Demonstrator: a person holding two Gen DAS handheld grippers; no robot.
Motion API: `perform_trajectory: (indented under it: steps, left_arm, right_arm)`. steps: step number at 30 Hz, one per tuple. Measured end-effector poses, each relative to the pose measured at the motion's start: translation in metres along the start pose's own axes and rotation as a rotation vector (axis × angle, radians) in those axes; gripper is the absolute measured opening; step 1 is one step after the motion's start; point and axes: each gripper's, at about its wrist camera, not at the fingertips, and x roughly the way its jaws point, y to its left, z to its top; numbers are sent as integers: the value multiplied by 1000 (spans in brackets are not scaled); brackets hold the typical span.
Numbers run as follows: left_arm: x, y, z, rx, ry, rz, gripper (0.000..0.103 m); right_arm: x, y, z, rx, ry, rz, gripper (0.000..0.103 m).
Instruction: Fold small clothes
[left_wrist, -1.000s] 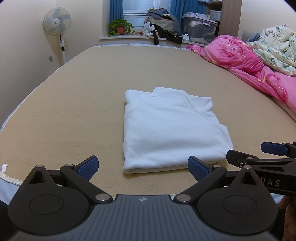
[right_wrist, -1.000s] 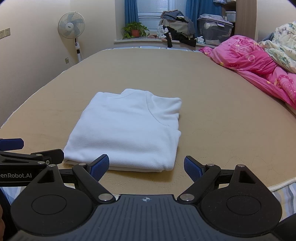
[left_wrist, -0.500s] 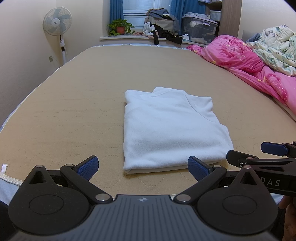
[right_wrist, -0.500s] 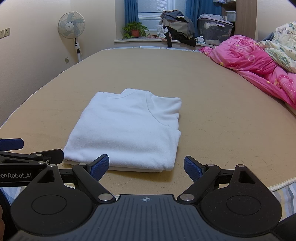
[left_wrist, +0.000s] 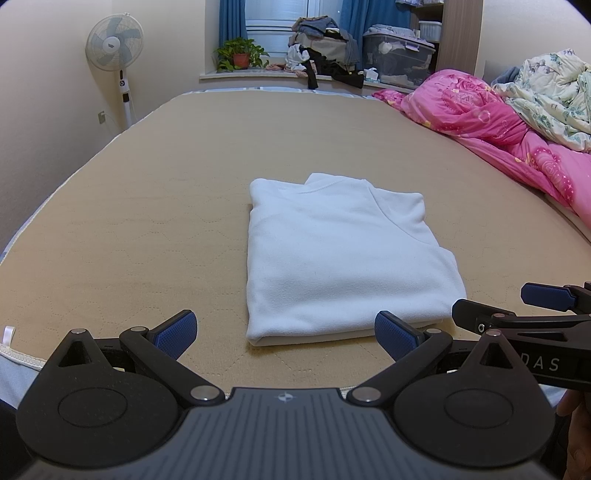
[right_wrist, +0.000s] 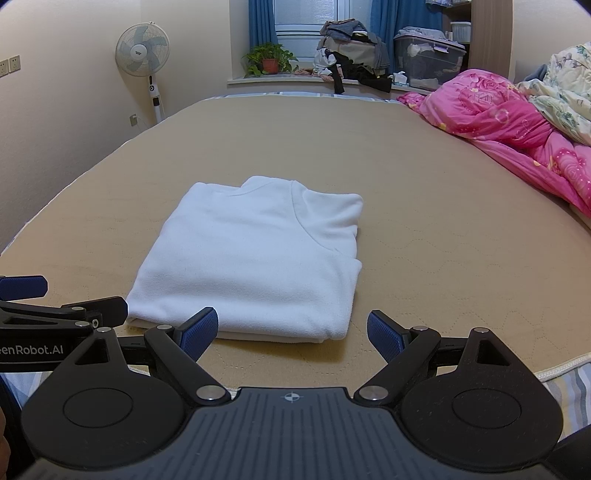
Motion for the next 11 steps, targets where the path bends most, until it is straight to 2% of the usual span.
perform_trajectory:
  steps: [11]
  left_arm:
    - [-1,-1,0,5,-7,6,103]
  right_arm:
    - [0,1,0,1,0,0,89]
